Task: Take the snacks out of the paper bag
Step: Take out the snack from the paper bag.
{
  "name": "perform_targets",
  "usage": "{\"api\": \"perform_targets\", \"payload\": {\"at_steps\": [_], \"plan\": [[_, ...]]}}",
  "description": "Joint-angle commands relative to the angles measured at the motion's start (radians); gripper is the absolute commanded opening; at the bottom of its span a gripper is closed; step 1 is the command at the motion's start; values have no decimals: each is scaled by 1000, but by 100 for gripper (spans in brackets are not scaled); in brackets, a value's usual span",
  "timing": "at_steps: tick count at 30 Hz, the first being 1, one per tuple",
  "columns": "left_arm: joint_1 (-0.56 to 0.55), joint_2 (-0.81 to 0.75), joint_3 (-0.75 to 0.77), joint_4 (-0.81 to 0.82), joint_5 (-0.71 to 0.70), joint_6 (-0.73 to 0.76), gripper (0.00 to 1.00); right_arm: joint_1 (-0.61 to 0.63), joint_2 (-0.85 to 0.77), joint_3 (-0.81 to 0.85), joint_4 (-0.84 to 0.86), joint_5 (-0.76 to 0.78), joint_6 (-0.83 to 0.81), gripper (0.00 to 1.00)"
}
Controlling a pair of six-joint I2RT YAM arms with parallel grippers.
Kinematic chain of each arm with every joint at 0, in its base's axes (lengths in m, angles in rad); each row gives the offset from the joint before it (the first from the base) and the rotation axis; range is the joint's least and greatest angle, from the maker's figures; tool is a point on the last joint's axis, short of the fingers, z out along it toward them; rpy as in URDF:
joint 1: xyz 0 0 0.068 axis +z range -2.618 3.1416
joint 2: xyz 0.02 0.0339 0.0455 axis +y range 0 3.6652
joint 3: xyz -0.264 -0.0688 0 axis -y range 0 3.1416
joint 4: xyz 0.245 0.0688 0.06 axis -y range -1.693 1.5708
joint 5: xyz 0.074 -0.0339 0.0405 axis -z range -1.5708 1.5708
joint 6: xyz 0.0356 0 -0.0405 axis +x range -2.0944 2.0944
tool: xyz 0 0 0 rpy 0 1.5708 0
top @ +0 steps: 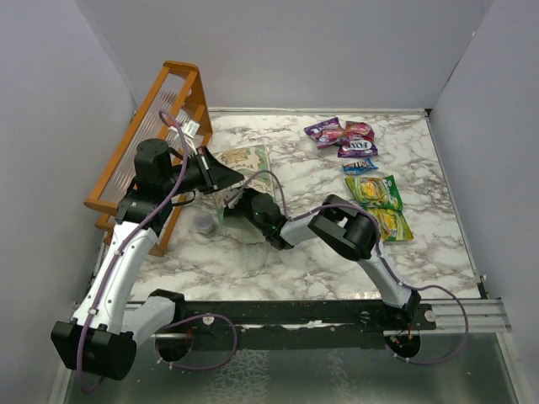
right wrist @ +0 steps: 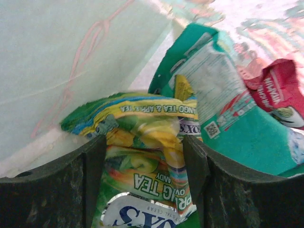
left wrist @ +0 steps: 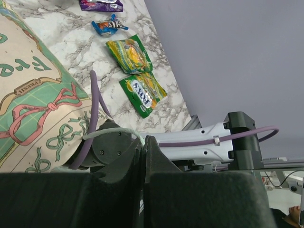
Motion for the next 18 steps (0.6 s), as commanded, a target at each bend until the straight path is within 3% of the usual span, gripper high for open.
{"api": "perform_targets", "payload": {"at_steps": [1, 9, 18], "plan": [[-1, -27, 19, -3, -1, 6, 0, -1, -34, -49, -227, -69, -117, 64], [0, -27, -2, 5, -30, 3, 0, 0, -179, -149, -531, -125, -46, 57], [-1, -35, -26, 18, -46, 0, 0, 12, -373, -297, -721, -298, 144, 51]]}}
